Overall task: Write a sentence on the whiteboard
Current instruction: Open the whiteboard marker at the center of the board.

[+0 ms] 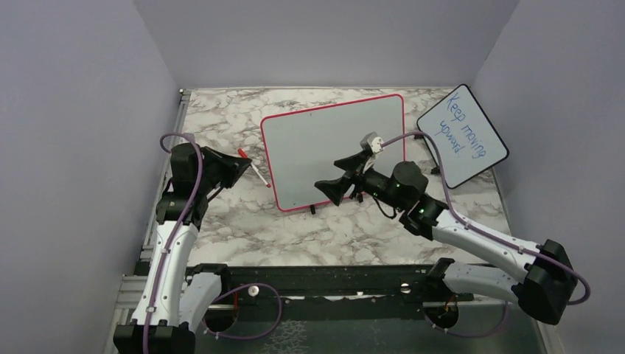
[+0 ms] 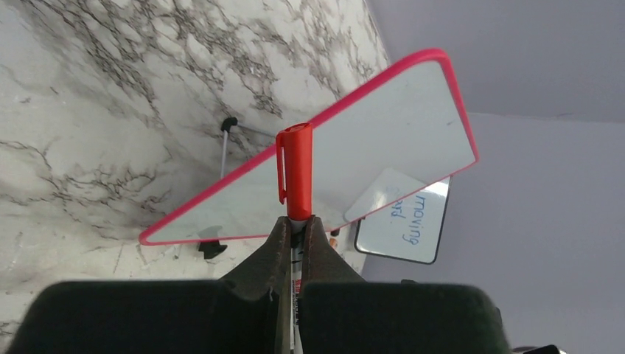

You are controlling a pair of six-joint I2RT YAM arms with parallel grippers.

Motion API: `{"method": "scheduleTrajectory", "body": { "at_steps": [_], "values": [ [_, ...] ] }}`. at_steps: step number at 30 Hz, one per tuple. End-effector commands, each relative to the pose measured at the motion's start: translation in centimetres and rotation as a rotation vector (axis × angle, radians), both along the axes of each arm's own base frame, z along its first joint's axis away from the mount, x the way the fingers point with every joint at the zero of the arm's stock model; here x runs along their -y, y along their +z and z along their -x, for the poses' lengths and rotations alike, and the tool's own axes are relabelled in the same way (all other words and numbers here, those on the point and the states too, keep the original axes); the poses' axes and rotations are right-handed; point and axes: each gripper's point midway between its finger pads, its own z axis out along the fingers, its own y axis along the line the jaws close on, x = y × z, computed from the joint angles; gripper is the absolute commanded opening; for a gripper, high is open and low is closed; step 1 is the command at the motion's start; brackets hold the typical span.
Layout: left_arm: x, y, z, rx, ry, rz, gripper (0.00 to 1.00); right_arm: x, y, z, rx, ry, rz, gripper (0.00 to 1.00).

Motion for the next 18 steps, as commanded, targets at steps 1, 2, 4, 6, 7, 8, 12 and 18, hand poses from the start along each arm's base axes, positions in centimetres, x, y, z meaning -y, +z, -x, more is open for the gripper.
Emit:
{"method": "scheduleTrajectory", "body": {
  "at_steps": [1, 2, 4, 6, 7, 8, 12, 18],
  "values": [
    [1.6, 1.4, 1.1, 0.026, 0.035, 0.083, 0.00, -2.6, 4.5, -1.0, 0.109, -0.111, -0.093, 1.00],
    [1.8, 1.5, 1.4, 0.031, 0.048, 0.091, 0.00, -3.4, 4.9, -0.8, 0.107, -0.114, -0.095, 1.00],
    [2.2, 1.6, 1.8, 0.033, 0.063, 0.118, 0.00, -5.0, 4.4, -0.4, 0.099, -0.112, -0.091, 1.00],
    [3.0, 1.6, 2.3, 0.032, 0.051, 0.143, 0.00, -6.2, 4.4, 0.1, 0.098, -0.118, -0.102, 1.00],
    [3.3, 1.6, 2.4, 0.027, 0.048, 0.154, 0.00, -6.7, 4.4, 0.4, 0.096, -0.121, -0.105, 1.00],
    [3.5, 1.5, 2.5, 0.025, 0.048, 0.166, 0.00, -7.0, 4.4, 0.6, 0.095, -0.127, -0.111, 1.00],
    [4.7, 1.4, 2.8, 0.024, 0.030, 0.194, 0.00, -8.5, 4.0, 1.2, 0.056, -0.140, -0.127, 1.00],
    [6.1, 1.6, 3.0, 0.031, 0.005, 0.226, 0.00, -10.2, 2.9, 1.2, 0.005, -0.188, -0.110, 0.95]
  ]
}}
